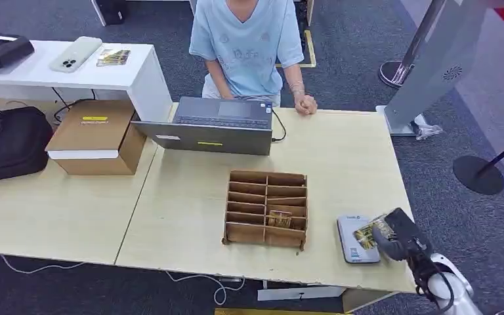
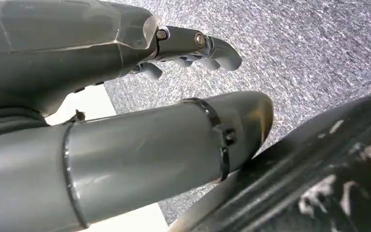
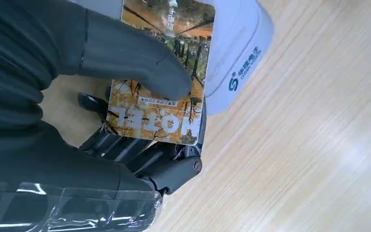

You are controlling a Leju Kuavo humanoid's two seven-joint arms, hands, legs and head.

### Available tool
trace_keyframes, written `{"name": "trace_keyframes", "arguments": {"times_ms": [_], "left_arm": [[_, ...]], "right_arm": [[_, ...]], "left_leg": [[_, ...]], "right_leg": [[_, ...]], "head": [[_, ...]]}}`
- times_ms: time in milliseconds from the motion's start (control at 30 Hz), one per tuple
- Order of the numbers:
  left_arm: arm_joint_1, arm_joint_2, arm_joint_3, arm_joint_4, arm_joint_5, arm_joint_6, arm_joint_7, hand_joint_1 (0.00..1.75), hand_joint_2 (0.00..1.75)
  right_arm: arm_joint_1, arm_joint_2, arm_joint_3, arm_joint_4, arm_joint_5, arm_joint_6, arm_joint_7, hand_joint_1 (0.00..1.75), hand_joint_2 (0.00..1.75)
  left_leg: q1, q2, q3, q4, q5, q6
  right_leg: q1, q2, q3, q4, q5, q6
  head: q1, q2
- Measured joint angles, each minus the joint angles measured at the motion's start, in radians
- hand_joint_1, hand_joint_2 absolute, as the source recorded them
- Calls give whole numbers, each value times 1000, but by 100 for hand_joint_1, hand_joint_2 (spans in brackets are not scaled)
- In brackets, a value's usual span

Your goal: Pass the card to the sensor for recognition and then transmit it.

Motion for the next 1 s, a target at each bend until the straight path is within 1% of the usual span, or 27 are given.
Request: {"name": "trace_keyframes", "arguments": {"times_ms": [233,367,467,533,600,700,767,933,1000], "left_arm": [[0,-1,0,0,1,6,0,0,0],[0,-2,0,0,1,9,0,0,0],[0,-2,0,0,1,9,0,0,0],[-1,-3,0,0,1,9,0,0,0],[-1,-3,0,0,1,10,0,0,0],[-2,-6,0,0,1,10,0,0,0],[-4,-7,0,0,0,11,0,0,0],[-7,-10,0,0,-2,16,0,0,0],[-7,-10,-2,0,-3,16,0,0,0]], "right_arm": [[-6,15,-53,-69,-35,-48,-59,175,175],[-55,17,-84,-95,-45,-88,-102,175,175],[-103,17,-93,-113,-14,-131,-134,175,175],[-141,18,-94,-126,38,-179,-144,175,175],[-175,21,-89,-141,110,-242,-145,175,175],[-223,29,-68,-164,210,-319,-124,175,175],[-257,38,-44,-174,272,-359,-105,175,175],[-336,62,26,-178,417,-469,-85,175,175],[-373,68,60,-176,493,-525,-77,175,175]], "left_leg": [[0,0,-1,0,0,0],[0,0,-2,0,0,0],[0,0,-1,0,1,0],[0,0,-2,0,1,0],[0,0,-2,0,1,1],[0,0,-2,0,2,0],[0,0,-2,0,2,0],[0,-1,-2,0,2,1],[0,0,-3,0,2,0]], "right_leg": [[0,0,-1,0,0,0],[0,0,-1,0,0,0],[0,0,-1,0,0,0],[0,0,-1,0,0,0],[0,0,-1,0,0,0],[0,0,-1,1,0,0],[0,0,-1,1,0,0],[0,-1,-2,1,0,0],[0,0,-2,2,0,0]], "head": [[0,0],[0,0],[0,0],[0,0],[0,0],[0,0],[0,0],[0,0],[0,0]]}}
